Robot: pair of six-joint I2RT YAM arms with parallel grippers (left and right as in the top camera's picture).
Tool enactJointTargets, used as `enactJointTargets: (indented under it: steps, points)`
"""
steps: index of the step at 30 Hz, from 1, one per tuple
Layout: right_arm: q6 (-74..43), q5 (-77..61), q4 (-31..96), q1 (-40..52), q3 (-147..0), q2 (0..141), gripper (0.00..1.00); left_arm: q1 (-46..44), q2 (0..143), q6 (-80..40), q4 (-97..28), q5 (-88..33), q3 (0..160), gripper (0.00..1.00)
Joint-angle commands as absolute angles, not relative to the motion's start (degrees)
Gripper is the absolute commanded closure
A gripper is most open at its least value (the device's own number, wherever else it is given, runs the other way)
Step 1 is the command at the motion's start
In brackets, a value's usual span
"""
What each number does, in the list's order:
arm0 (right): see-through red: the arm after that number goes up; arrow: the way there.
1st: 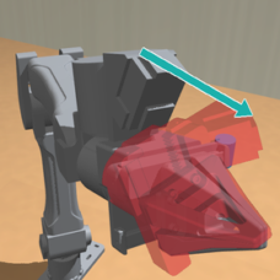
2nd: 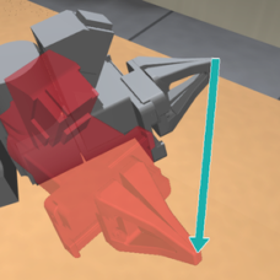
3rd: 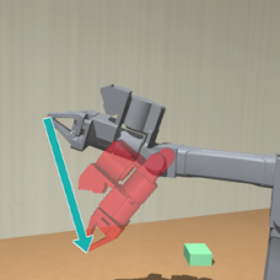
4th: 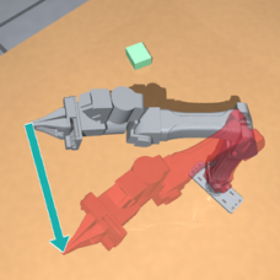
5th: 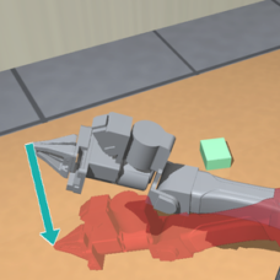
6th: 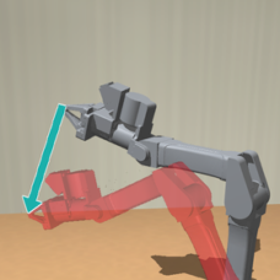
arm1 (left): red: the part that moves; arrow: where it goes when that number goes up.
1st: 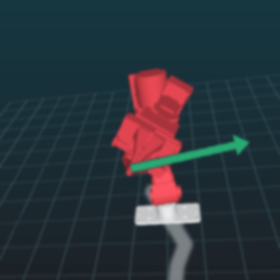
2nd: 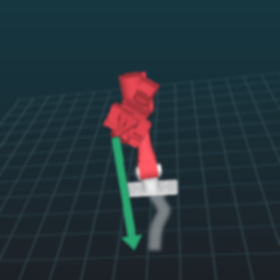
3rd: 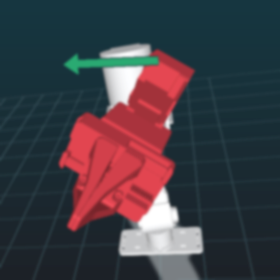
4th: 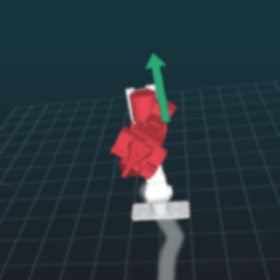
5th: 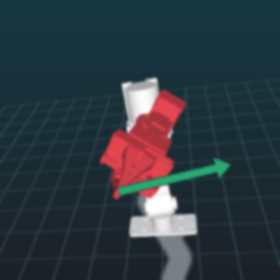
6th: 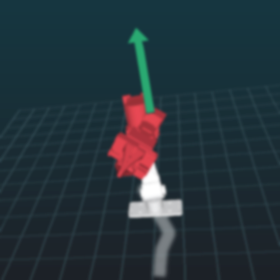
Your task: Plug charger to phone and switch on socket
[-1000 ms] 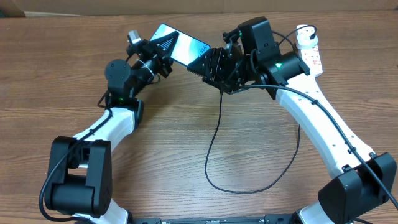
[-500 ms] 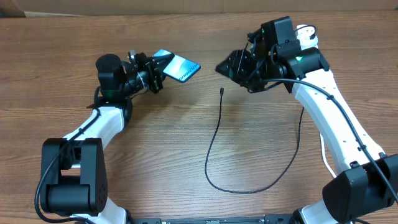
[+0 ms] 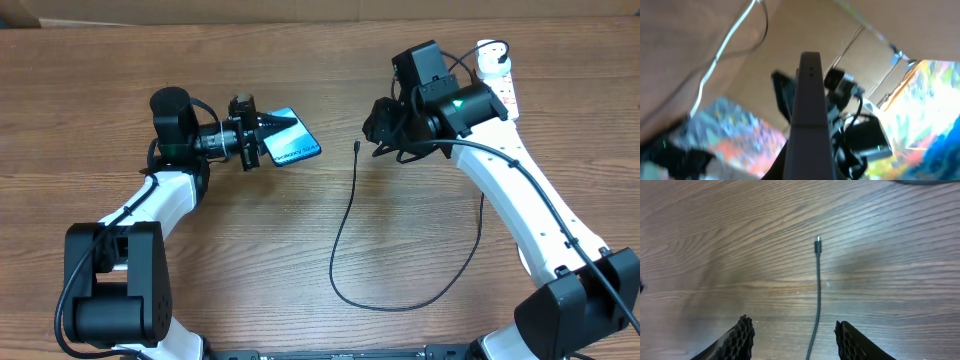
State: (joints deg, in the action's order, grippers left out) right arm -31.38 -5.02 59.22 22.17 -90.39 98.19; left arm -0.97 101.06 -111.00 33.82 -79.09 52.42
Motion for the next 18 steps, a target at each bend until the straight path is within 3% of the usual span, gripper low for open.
enactJointTargets:
  steps: [1, 8, 18]
  points:
    - [-30.0, -1.7, 58.8, 22.1, -90.1, 99.9, 0.50, -0.7, 99.9, -119.5, 34.1, -86.5, 53.8, 0.96]
    - [-25.3, -1.8, 57.6, 22.1, -90.1, 103.9, 0.64, 1.6, 99.9, -119.4, 34.1, -84.5, 53.8, 0.96]
    - [-20.4, 6.0, 52.7, 24.1, -90.1, 111.2, 0.63, 3.8, 99.9, -119.4, 34.1, -84.2, 53.8, 0.95]
